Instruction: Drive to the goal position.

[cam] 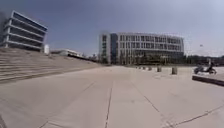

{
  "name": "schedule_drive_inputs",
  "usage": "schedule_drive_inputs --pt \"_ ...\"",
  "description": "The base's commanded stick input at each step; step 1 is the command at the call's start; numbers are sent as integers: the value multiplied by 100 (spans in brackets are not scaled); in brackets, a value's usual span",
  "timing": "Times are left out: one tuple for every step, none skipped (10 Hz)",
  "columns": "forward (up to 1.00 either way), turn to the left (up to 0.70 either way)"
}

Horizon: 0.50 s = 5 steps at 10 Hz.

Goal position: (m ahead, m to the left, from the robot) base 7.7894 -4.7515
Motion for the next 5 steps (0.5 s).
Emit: schedule_drive_inputs --pt "70 0" --pt "70 0" --pt "70 0" --pt "70 0" --pt "70 0"
